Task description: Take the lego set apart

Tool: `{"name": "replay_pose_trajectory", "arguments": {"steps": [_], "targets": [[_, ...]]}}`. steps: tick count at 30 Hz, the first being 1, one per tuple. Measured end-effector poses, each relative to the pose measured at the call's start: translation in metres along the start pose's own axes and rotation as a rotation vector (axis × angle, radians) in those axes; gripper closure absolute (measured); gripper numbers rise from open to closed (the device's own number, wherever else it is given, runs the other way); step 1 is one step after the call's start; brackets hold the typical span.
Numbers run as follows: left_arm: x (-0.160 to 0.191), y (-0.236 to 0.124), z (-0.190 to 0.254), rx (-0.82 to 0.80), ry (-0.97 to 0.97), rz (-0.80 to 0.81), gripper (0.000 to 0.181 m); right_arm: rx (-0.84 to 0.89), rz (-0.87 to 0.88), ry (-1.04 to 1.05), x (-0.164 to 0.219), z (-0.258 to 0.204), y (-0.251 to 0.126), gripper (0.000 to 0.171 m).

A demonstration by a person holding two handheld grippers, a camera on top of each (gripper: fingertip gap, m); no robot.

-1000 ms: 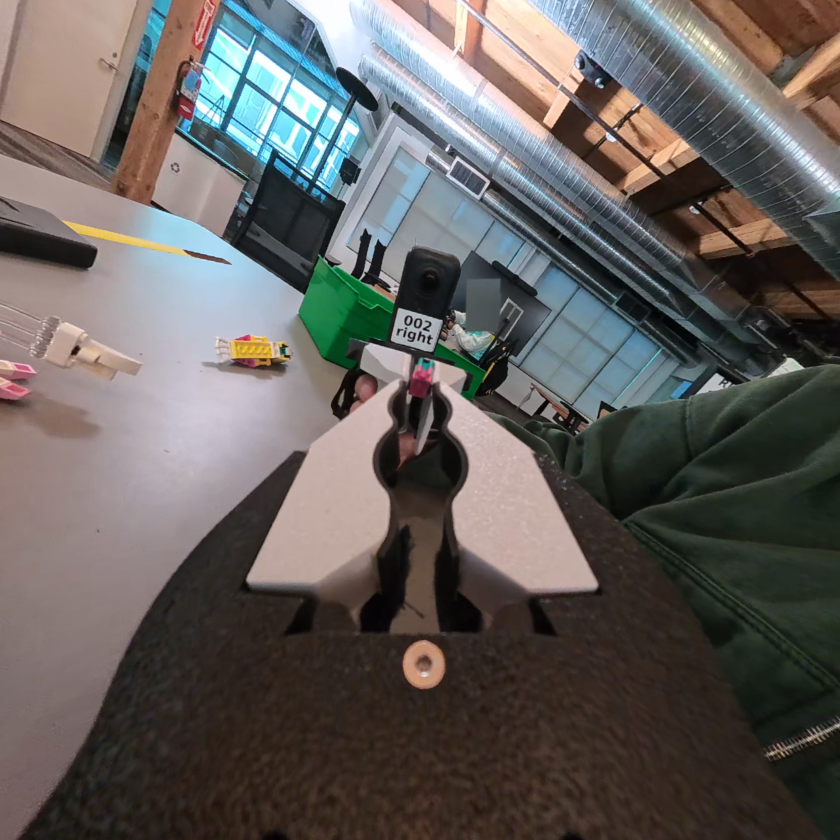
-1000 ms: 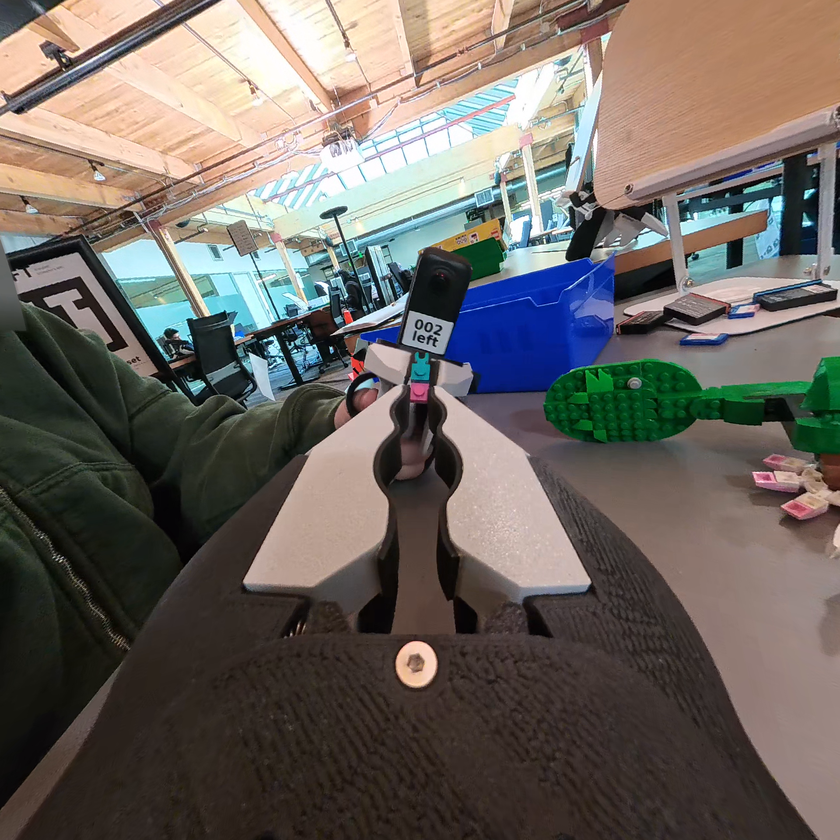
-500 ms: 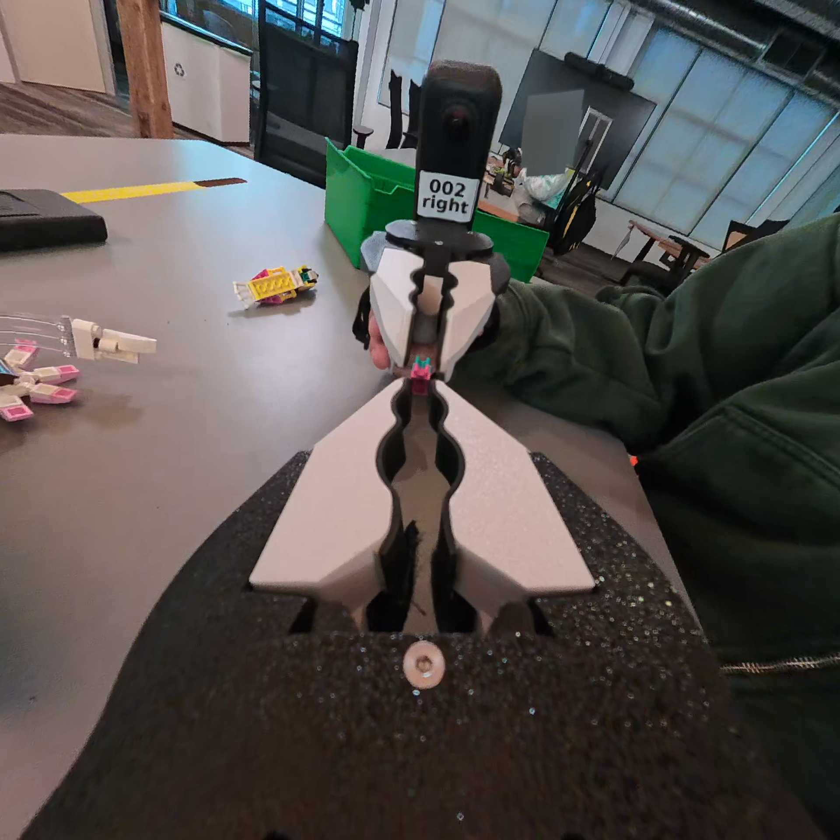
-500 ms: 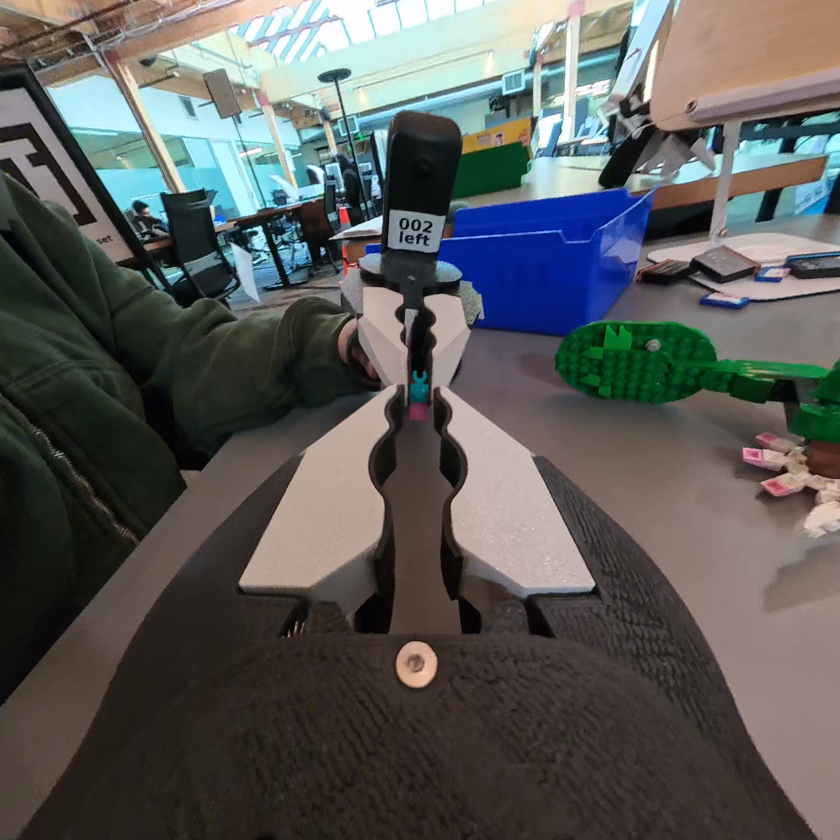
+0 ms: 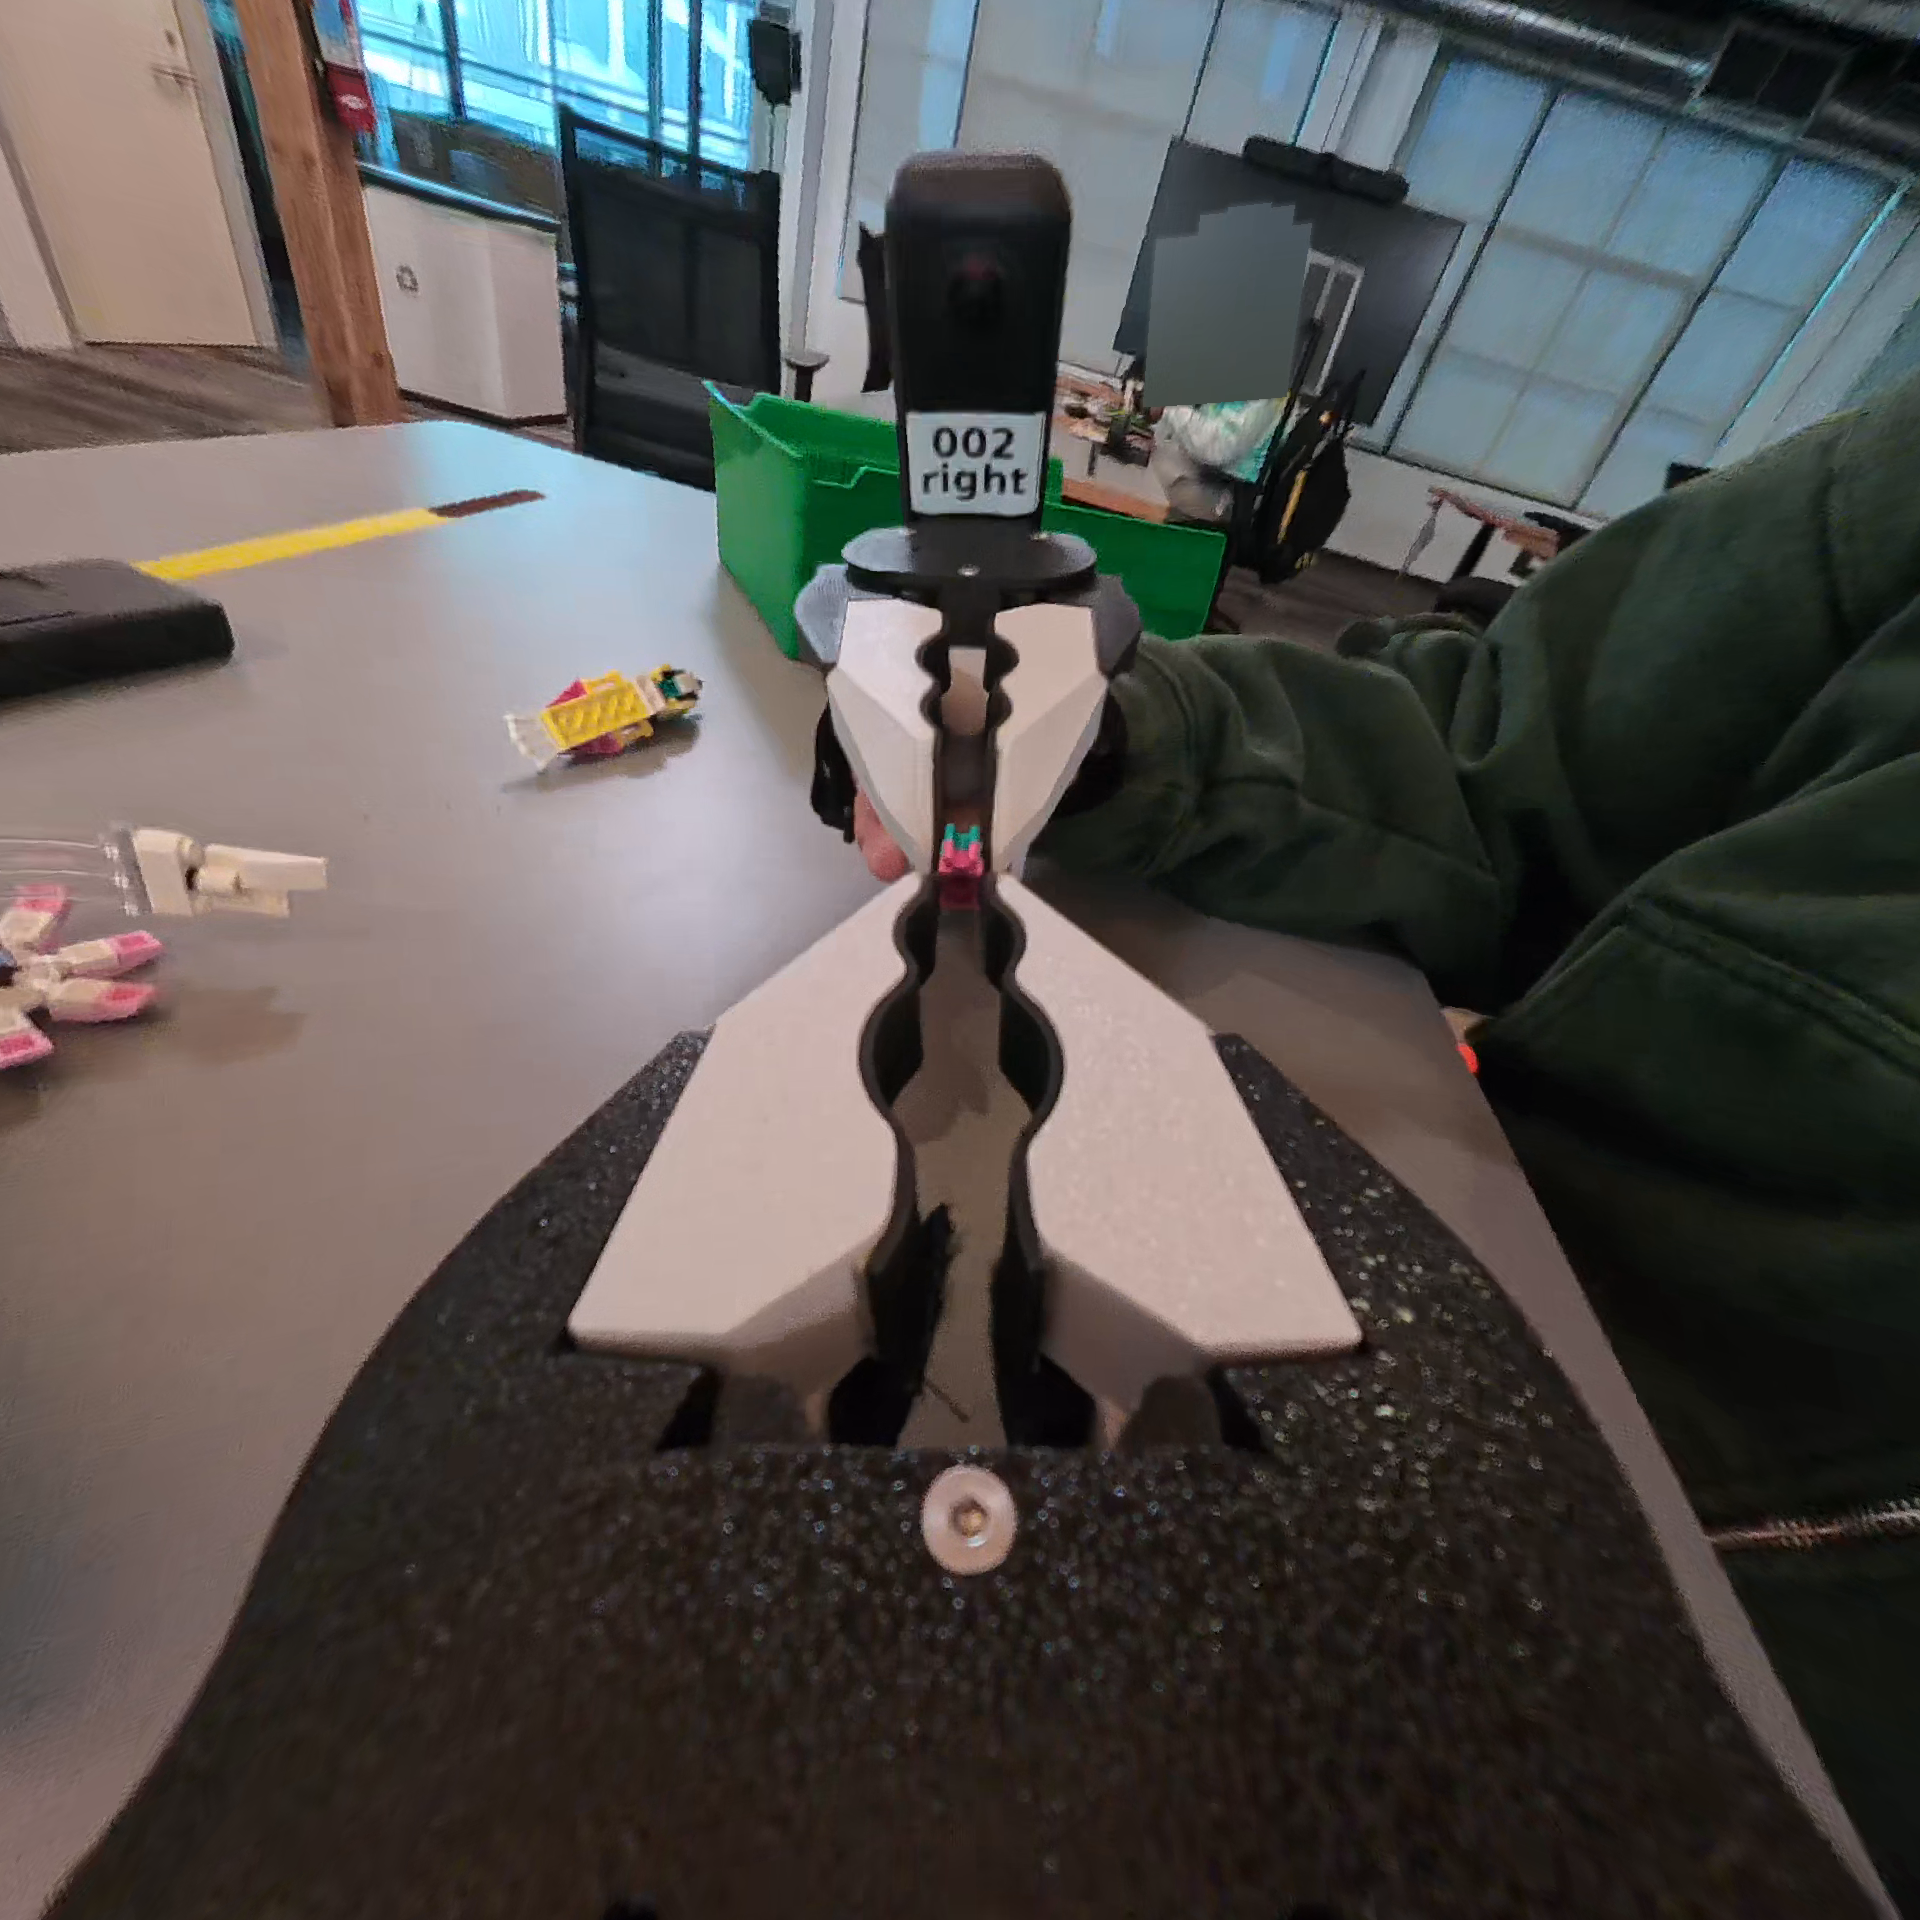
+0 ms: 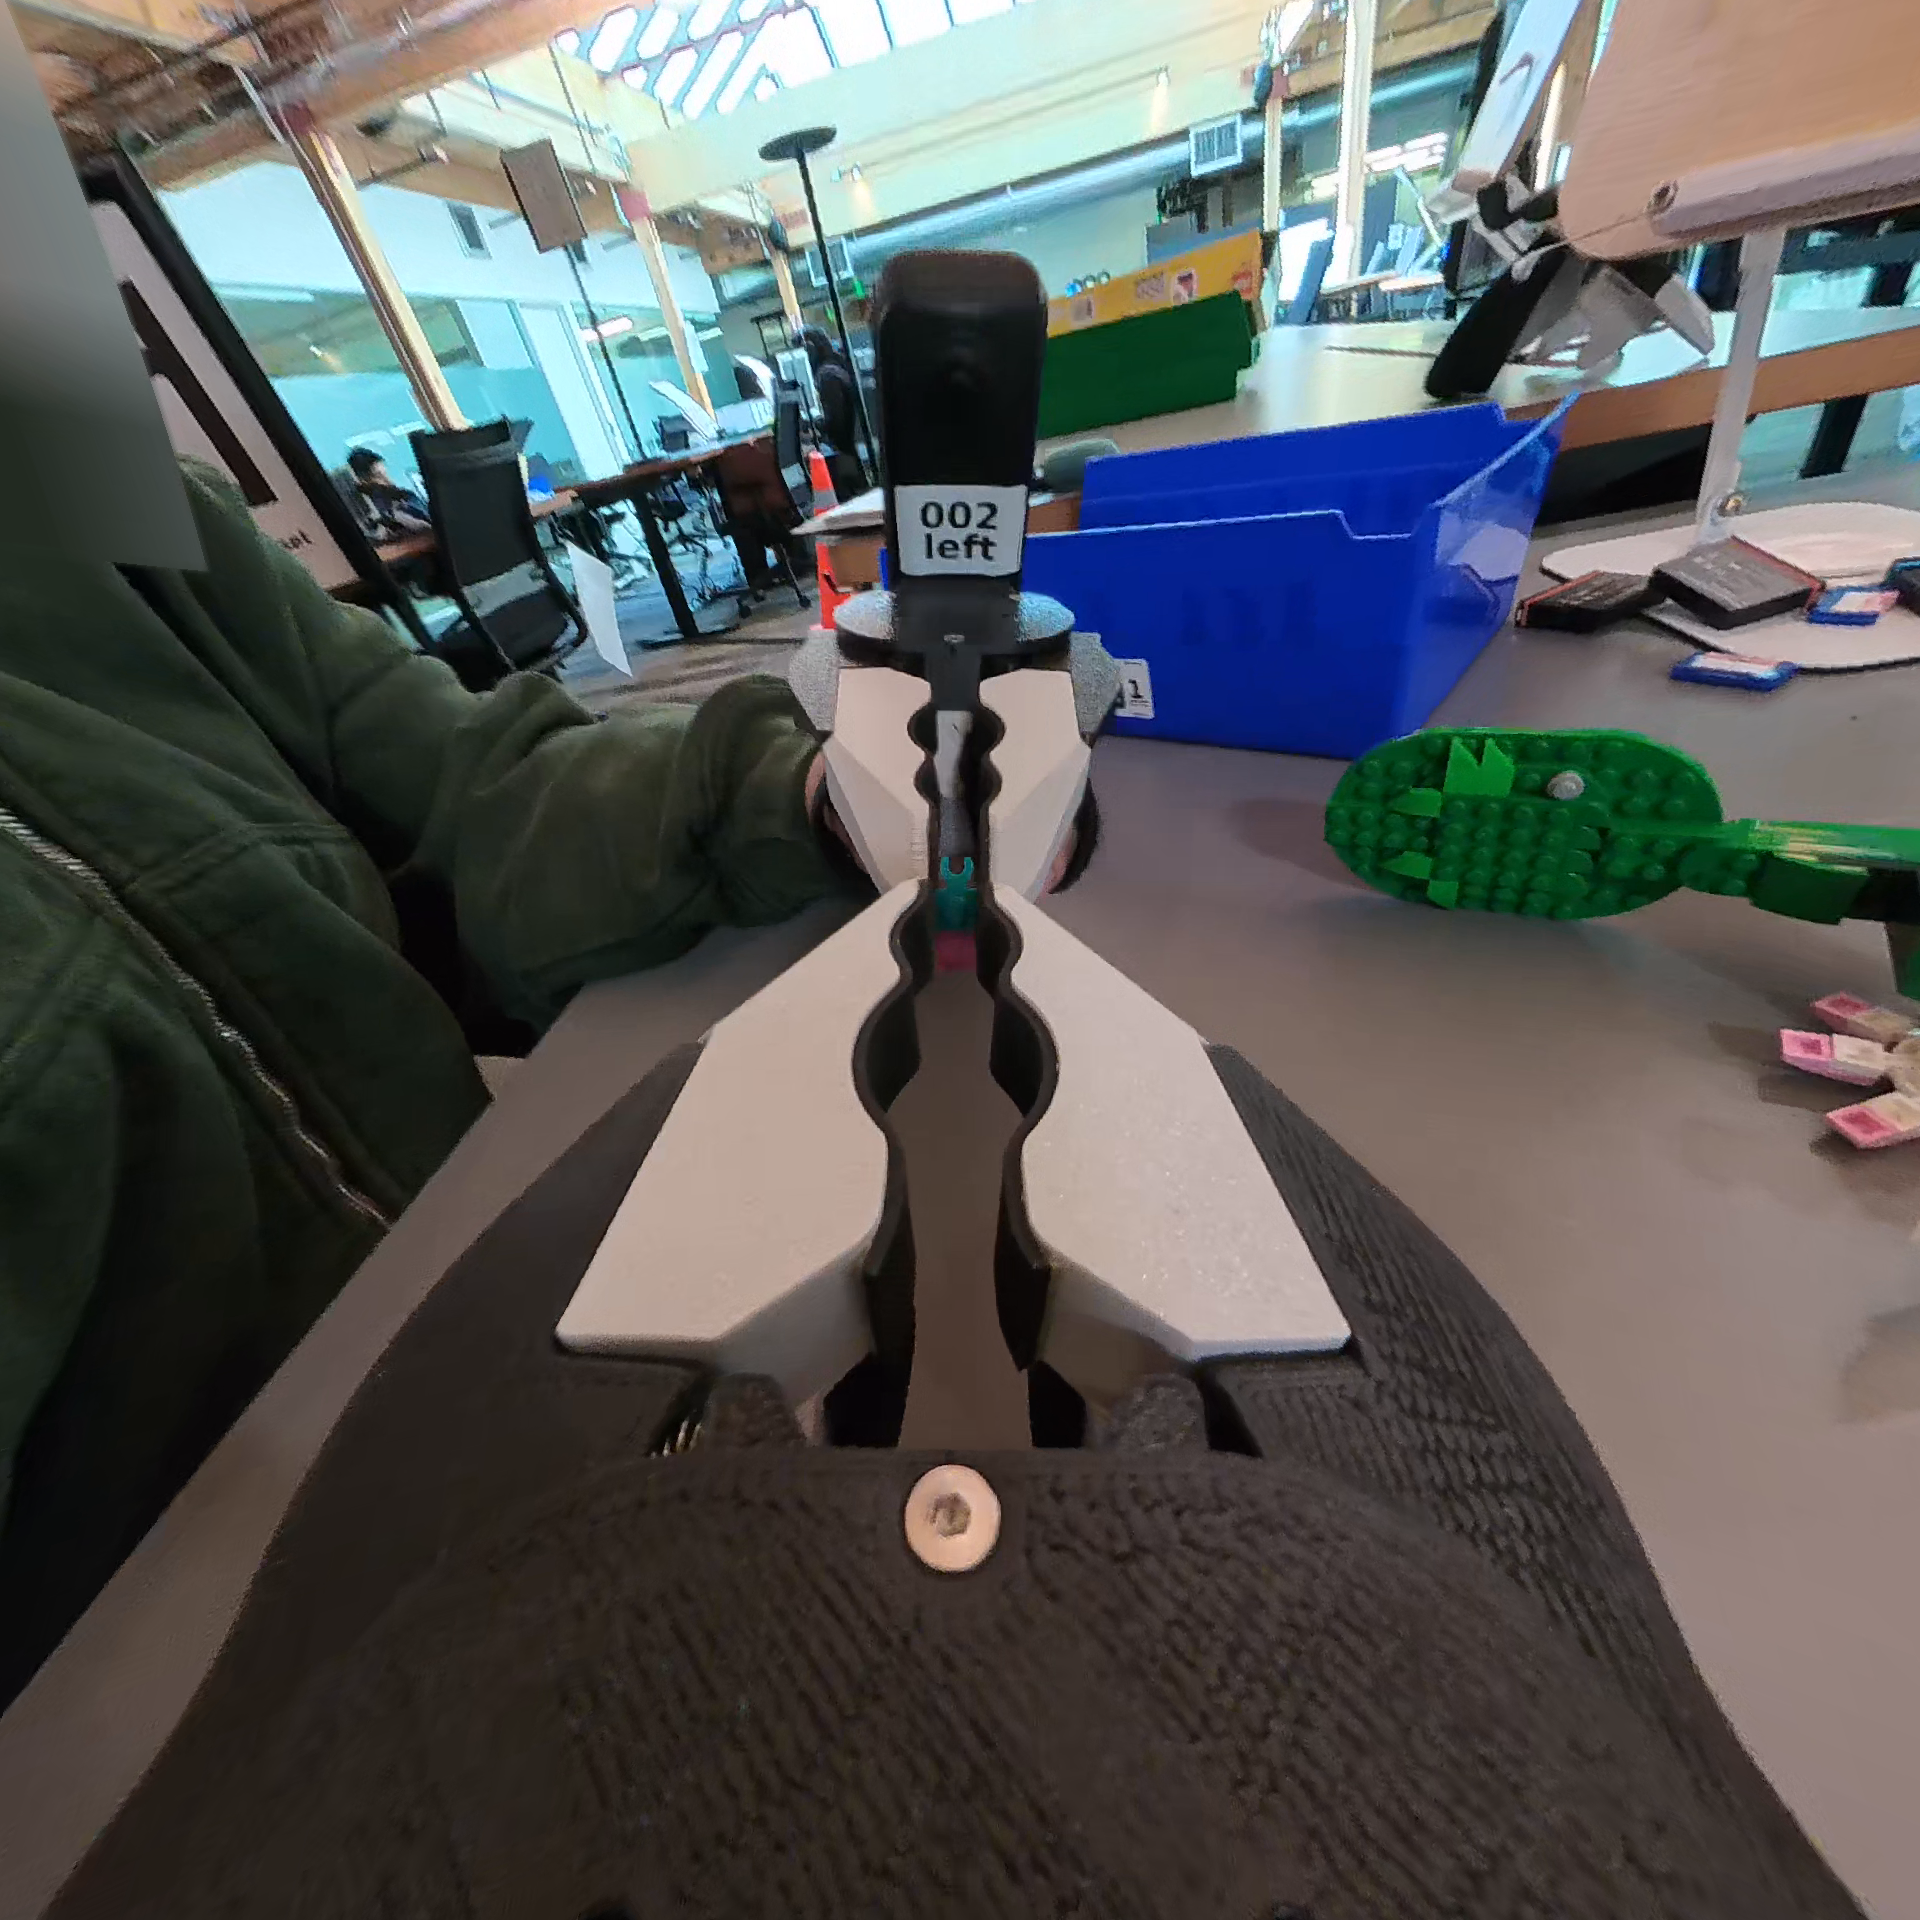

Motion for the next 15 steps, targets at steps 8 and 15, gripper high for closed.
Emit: {"name": "replay_pose_trajectory", "arguments": {"steps": [8,15], "targets": [[0.0,0.004,0.01,-0.018,0.025,-0.013,0.177,-0.002,0.027,-0.013,0.003,-0.009,-0.009,0.167],[-0.001,-0.013,-0.003,-0.033,-0.012,0.056,0.181,0.036,0.027,0.017,0.011,0.008,-0.034,0.167]]}}
Point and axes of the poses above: each gripper's, where its closed fingertips meet, y out along the fingers, x out of its underside, z = x × y across the jaws, the point moved 6 cm from there along -y, back along the fingers, and after that the axes turned 12 degrees about -z, right-handed, at the moved point
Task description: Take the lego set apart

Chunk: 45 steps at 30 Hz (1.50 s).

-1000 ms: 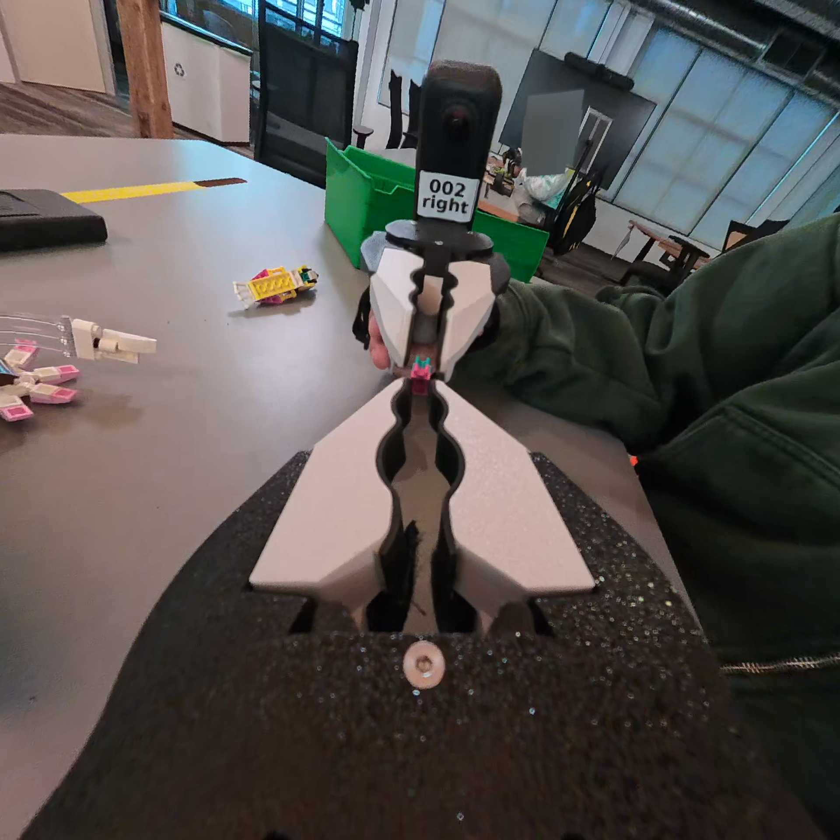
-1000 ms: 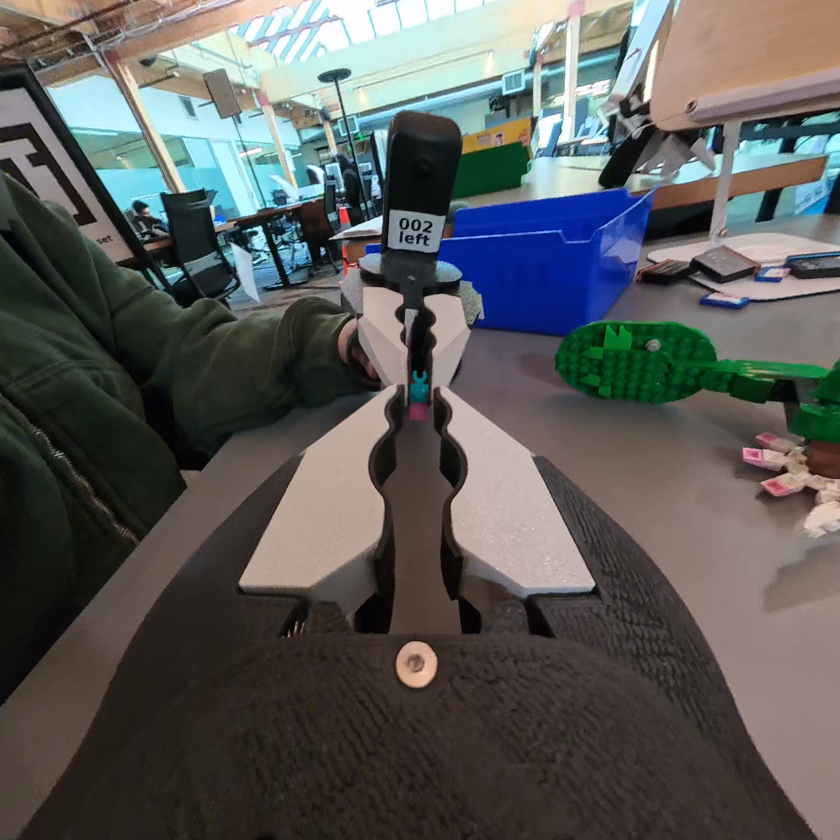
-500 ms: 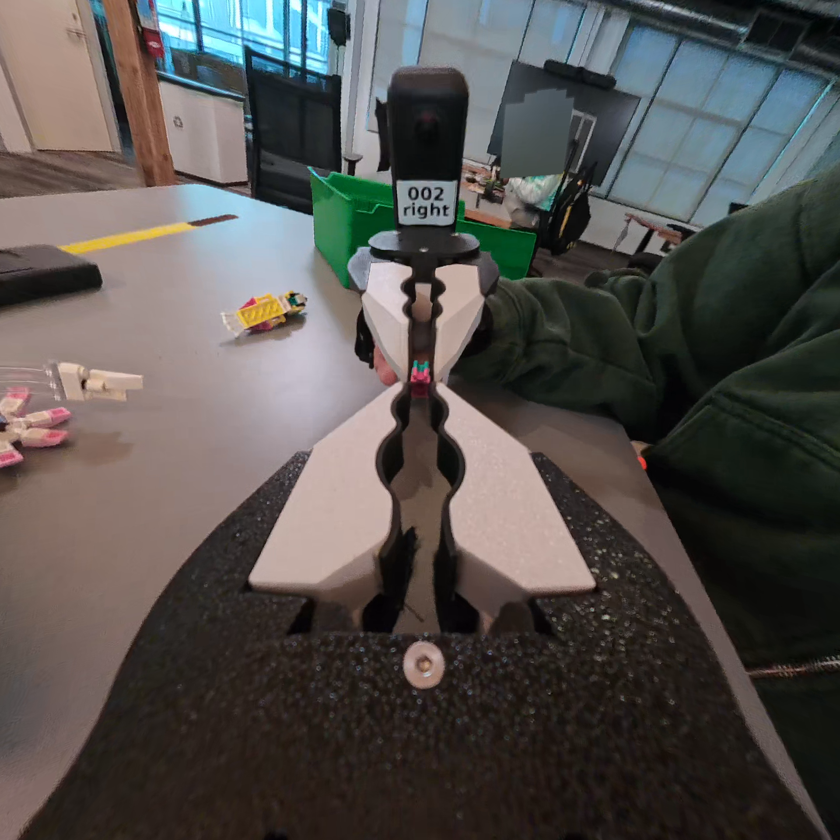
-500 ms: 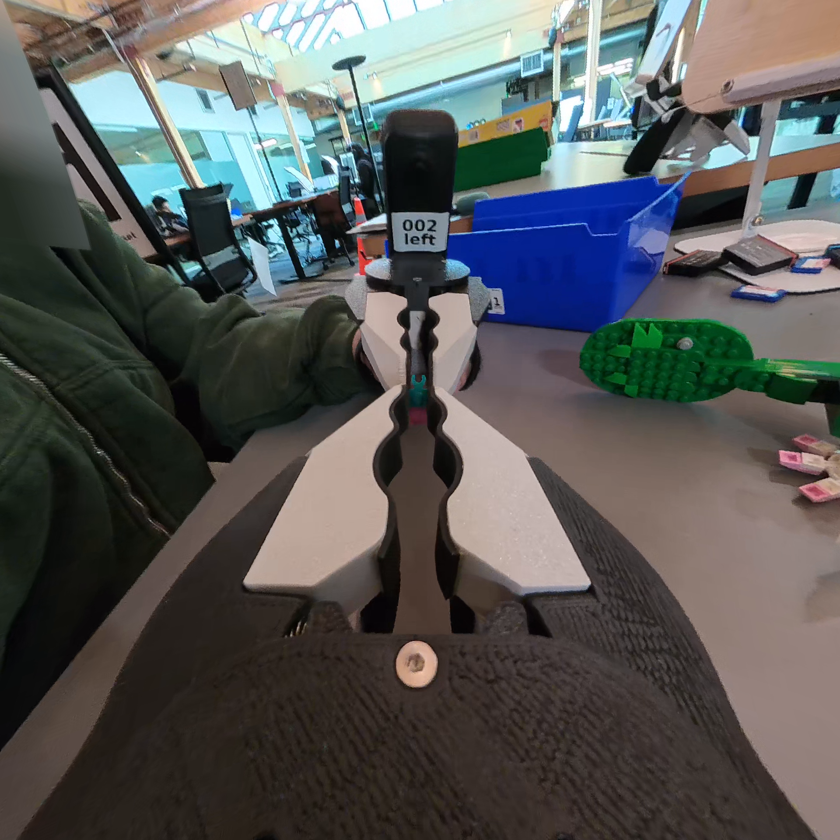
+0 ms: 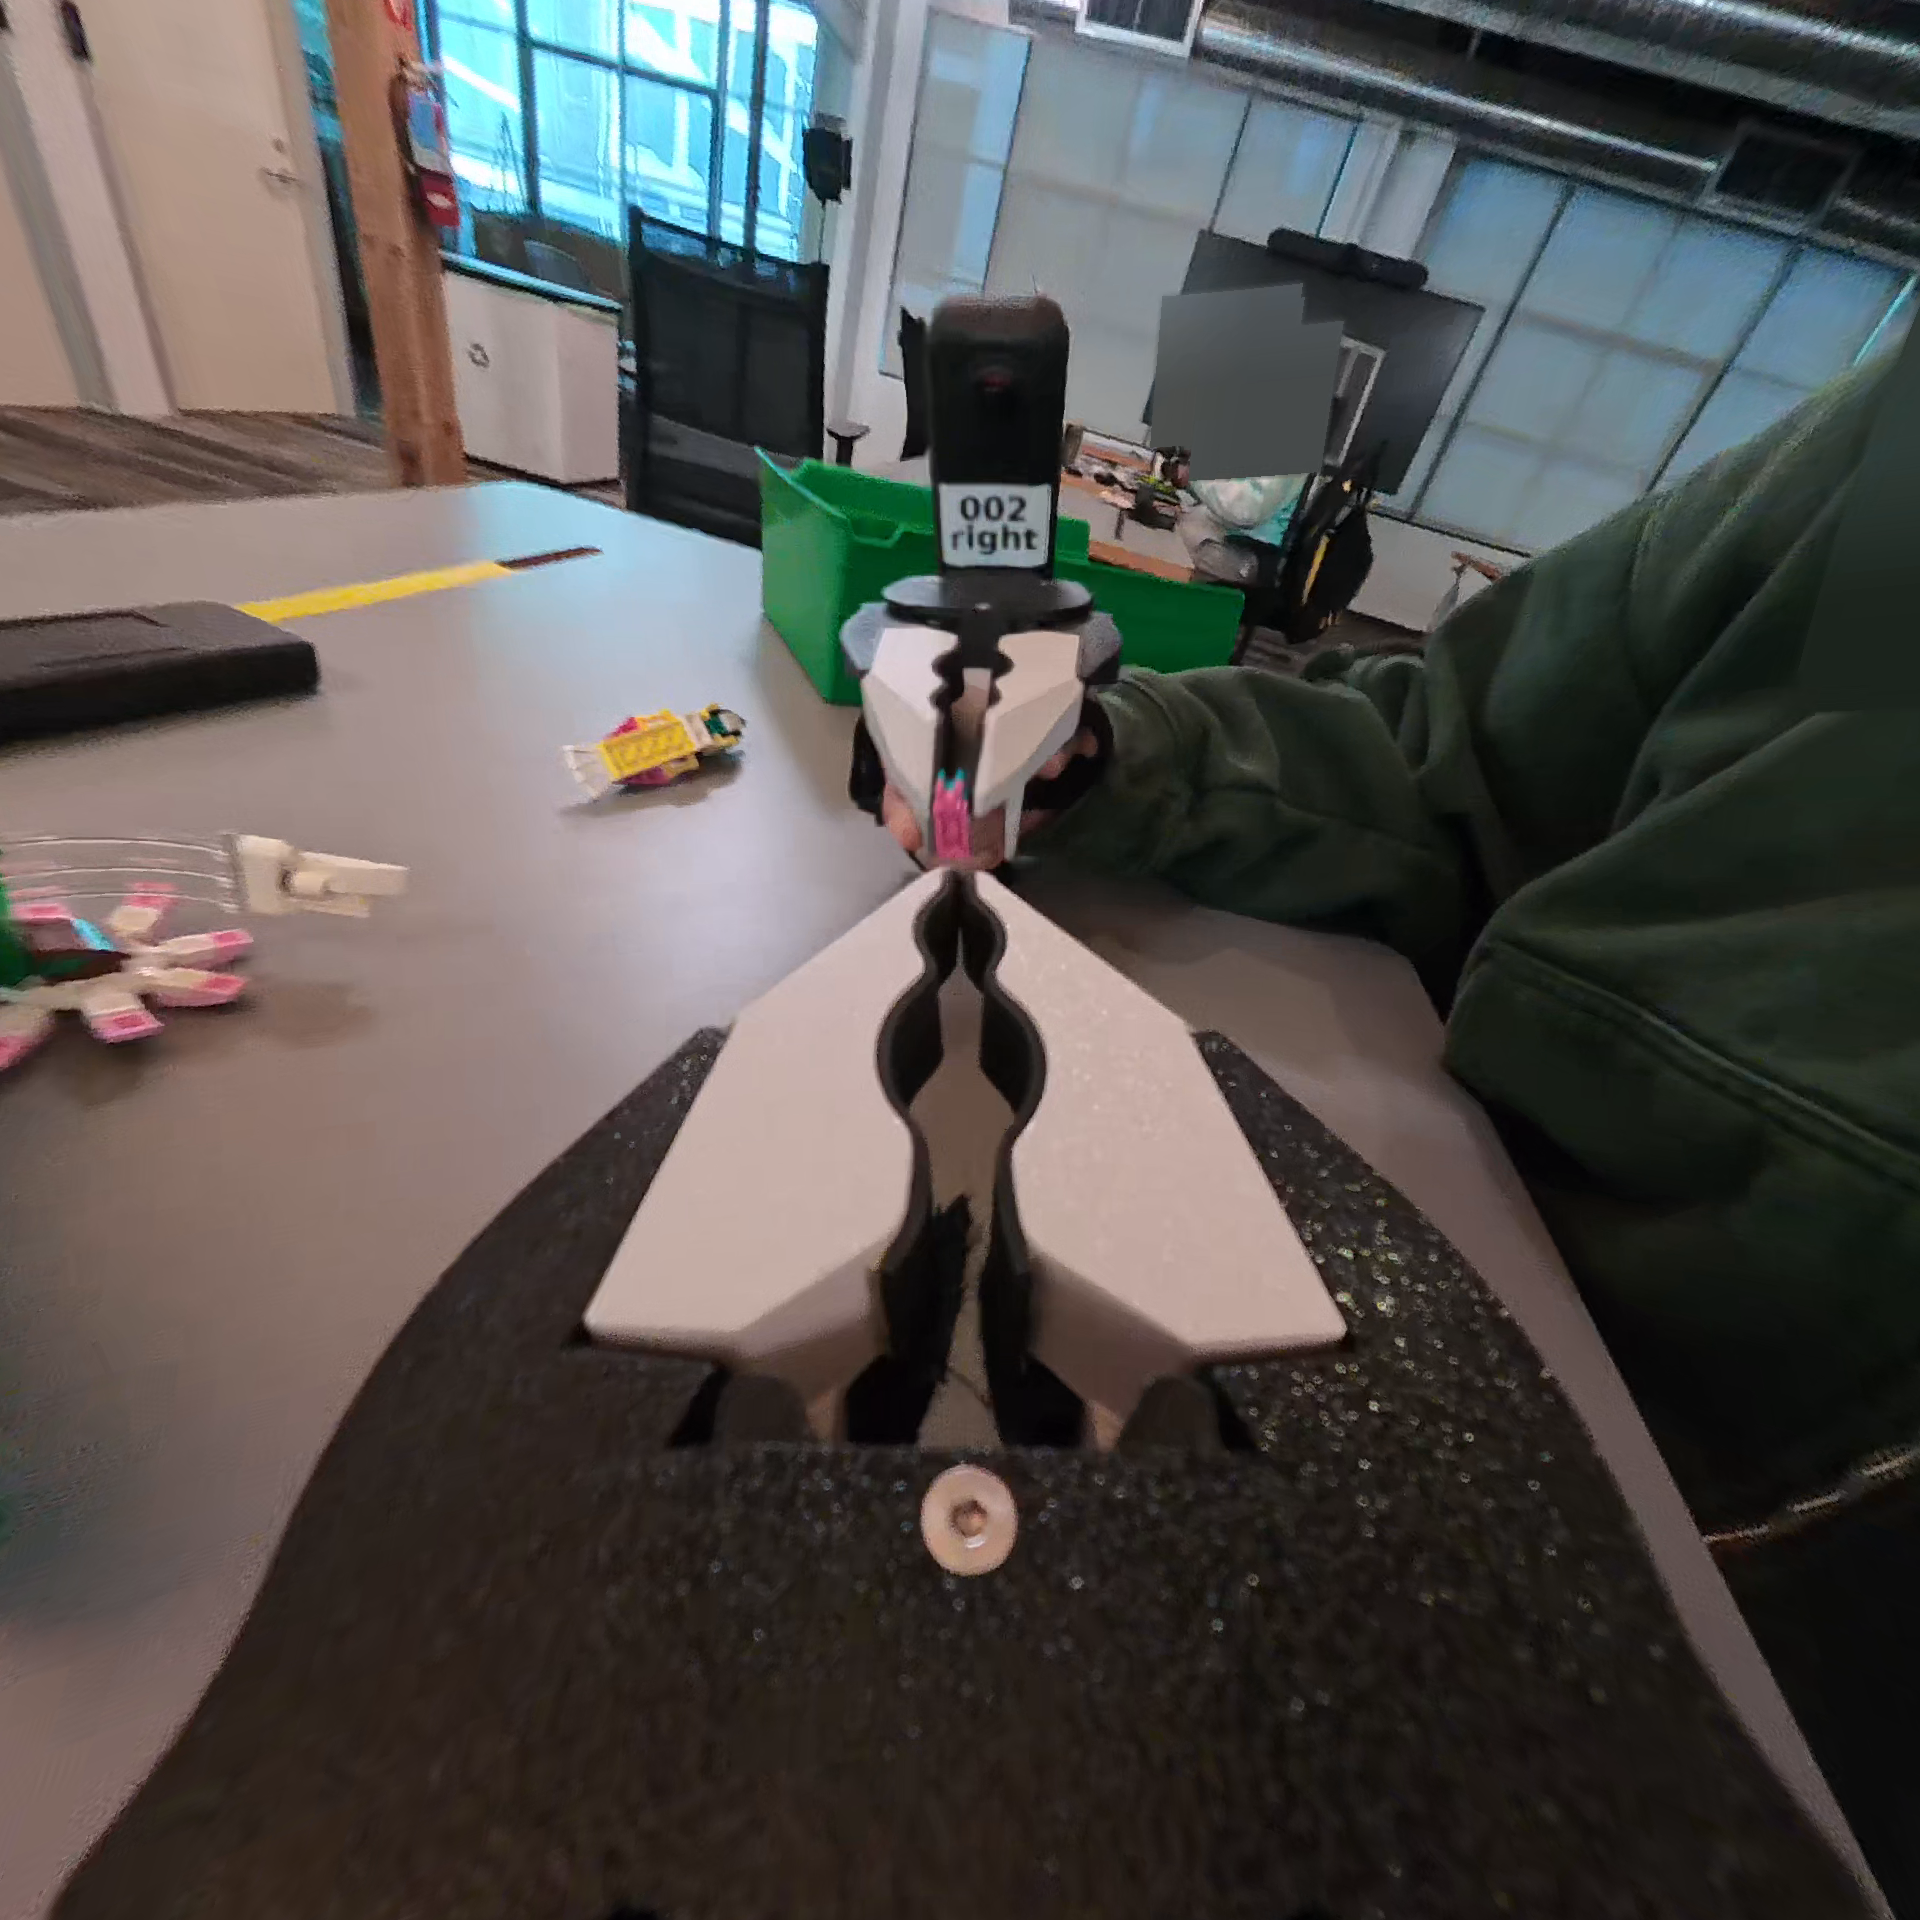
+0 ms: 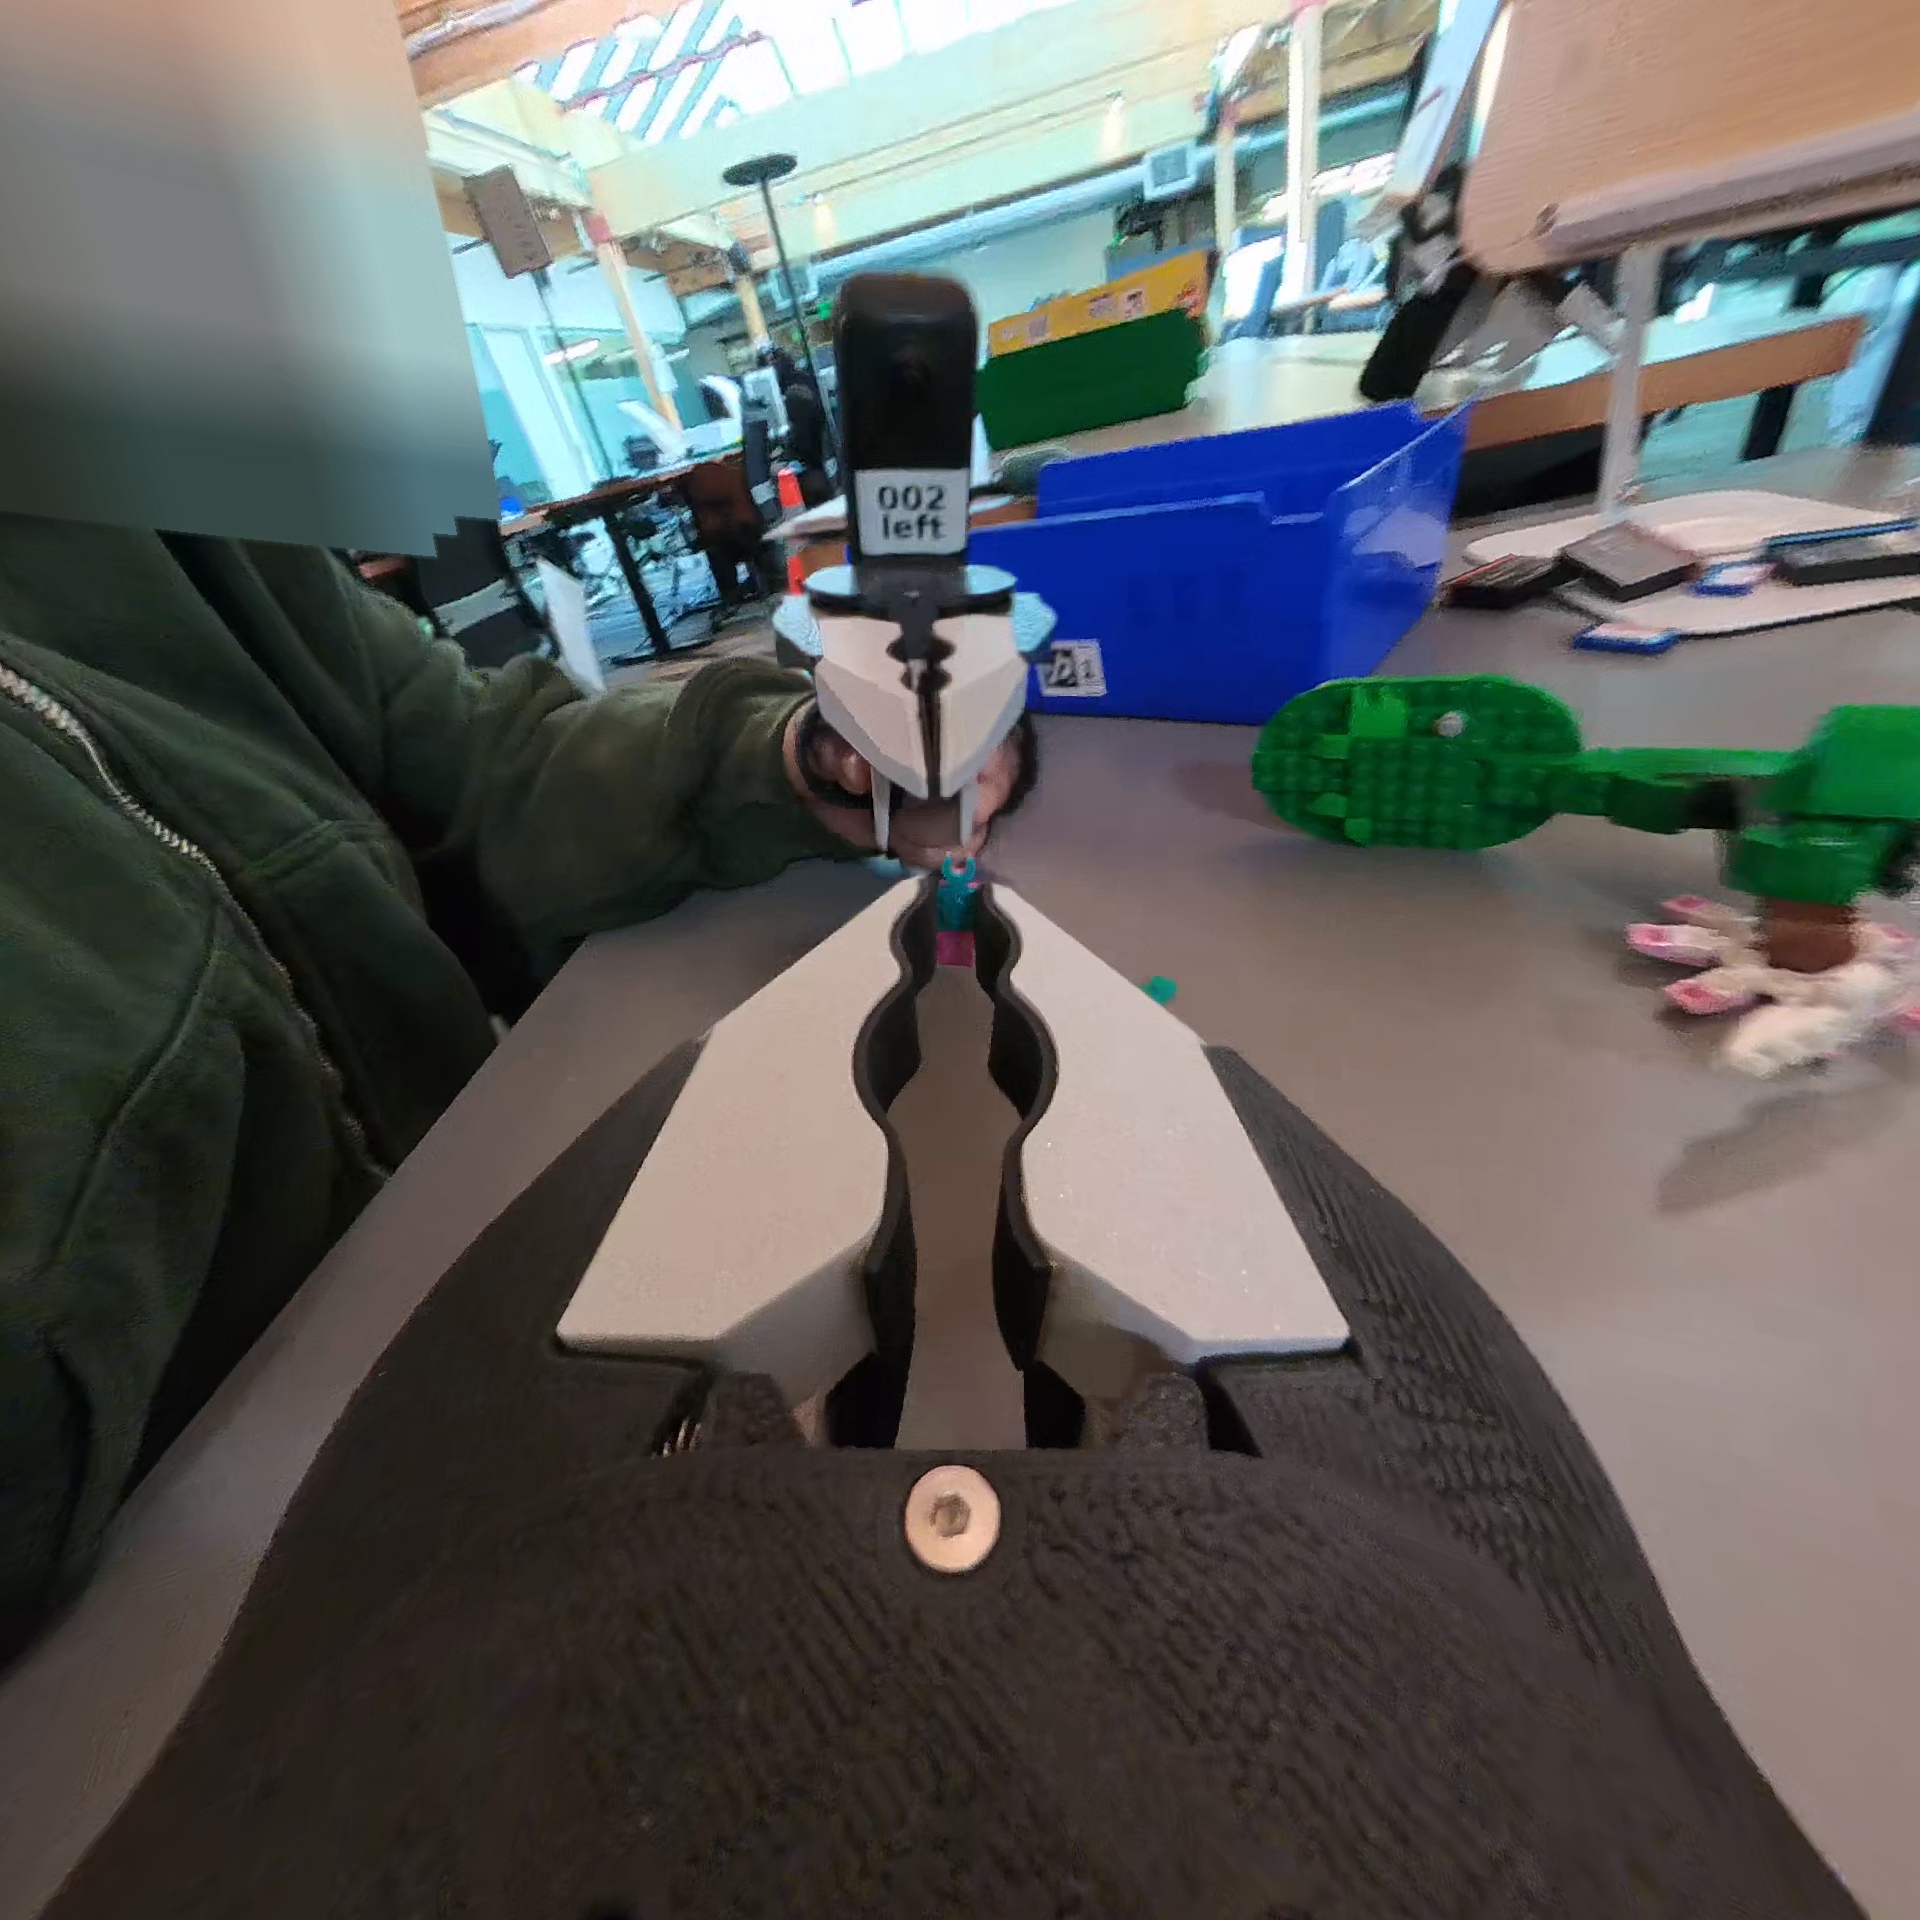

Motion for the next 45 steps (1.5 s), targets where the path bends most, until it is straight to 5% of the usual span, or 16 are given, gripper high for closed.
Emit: {"name": "replay_pose_trajectory", "arguments": {"steps": [8,12,20,37,40,45], "targets": [[0.002,0.029,0.015,0.095,-0.036,-0.061,0.155,-0.083,0.05,0.021,-0.004,-0.011,0.02,0.166],[0.001,0.029,0.012,0.059,-0.052,-0.036,0.175,-0.098,0.063,0.029,-0.005,-0.014,0.024,0.166],[0.005,0.027,0.02,-0.052,0.102,-0.126,0.176,-0.092,-0.069,-0.063,-0.001,-0.018,0.021,0.167],[0.01,0.029,0.029,0.166,0.008,-0.112,0.176,-0.055,-0.292,-0.298,0.0,-0.039,0.016,0.168],[-0.014,-0.003,0.022,0.225,-0.061,0.125,0.176,0.076,-0.52,-0.315,0.03,-0.018,0.01,0.171],[-0.009,-0.005,0.006,0.128,-0.13,0.113,0.175,0.082,-0.173,-0.108,0.005,-0.007,0.013,0.171]]}}
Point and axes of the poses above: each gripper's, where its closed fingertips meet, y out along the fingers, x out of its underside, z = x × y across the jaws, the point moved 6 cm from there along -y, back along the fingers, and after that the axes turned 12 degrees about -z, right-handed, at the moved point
